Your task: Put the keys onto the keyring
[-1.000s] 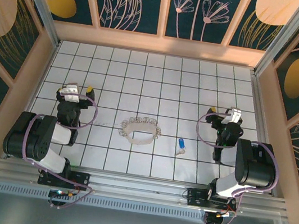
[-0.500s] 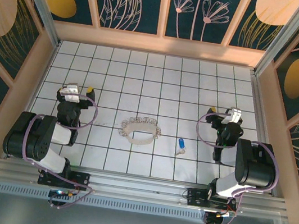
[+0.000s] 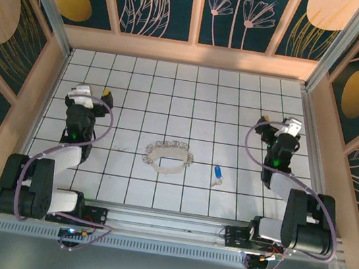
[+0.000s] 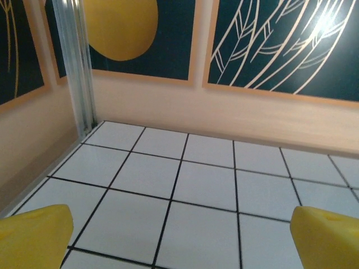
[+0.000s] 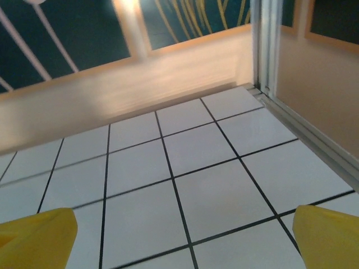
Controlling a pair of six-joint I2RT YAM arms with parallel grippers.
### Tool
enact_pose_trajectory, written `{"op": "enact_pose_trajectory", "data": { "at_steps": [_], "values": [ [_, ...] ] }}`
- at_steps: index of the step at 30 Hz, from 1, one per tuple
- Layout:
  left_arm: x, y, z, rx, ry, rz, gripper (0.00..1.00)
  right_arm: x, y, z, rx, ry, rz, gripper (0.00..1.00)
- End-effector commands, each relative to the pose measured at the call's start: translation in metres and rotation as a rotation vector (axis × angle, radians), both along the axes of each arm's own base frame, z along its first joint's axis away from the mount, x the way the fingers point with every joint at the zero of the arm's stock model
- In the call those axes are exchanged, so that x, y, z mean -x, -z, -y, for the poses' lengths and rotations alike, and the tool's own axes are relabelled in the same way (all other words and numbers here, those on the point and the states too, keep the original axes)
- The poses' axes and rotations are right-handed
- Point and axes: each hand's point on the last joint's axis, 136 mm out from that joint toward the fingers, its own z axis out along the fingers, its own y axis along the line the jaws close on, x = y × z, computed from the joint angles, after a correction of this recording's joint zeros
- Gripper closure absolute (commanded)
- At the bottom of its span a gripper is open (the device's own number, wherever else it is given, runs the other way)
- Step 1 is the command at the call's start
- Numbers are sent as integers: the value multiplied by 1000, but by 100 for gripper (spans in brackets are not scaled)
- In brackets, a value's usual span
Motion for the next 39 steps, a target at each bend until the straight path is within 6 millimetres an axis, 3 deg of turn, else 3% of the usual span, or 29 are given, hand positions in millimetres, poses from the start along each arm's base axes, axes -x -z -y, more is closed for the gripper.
{"op": "enact_pose_trajectory", "data": {
  "at_steps": [1, 6, 11, 15, 18, 27, 31, 39],
  "values": [
    [-7, 7, 3, 140, 2, -81, 1, 2, -1, 13, -173, 115, -83, 1],
    [-9, -4, 25, 309, 93, -27, 1, 9, -11, -21, -228, -28, -101, 1],
    [-7, -10, 71, 373, 226, -41, 1, 24, -7, -81, -207, -220, -158, 1],
    [5, 4, 111, 458, 365, -123, 1, 43, 12, -133, -197, -365, -262, 4],
    [22, 18, 130, 492, 413, -167, 1, 64, 29, -167, -187, -461, -333, 7],
    [66, 47, 181, 524, 519, -301, 1, 122, 84, -241, -211, -650, -522, 14],
    [93, 62, 205, 577, 591, -344, 1, 140, 100, -259, -204, -668, -574, 19],
    [117, 79, 218, 632, 613, -362, 1, 166, 114, -262, -266, -678, -608, 22]
  ]
}}
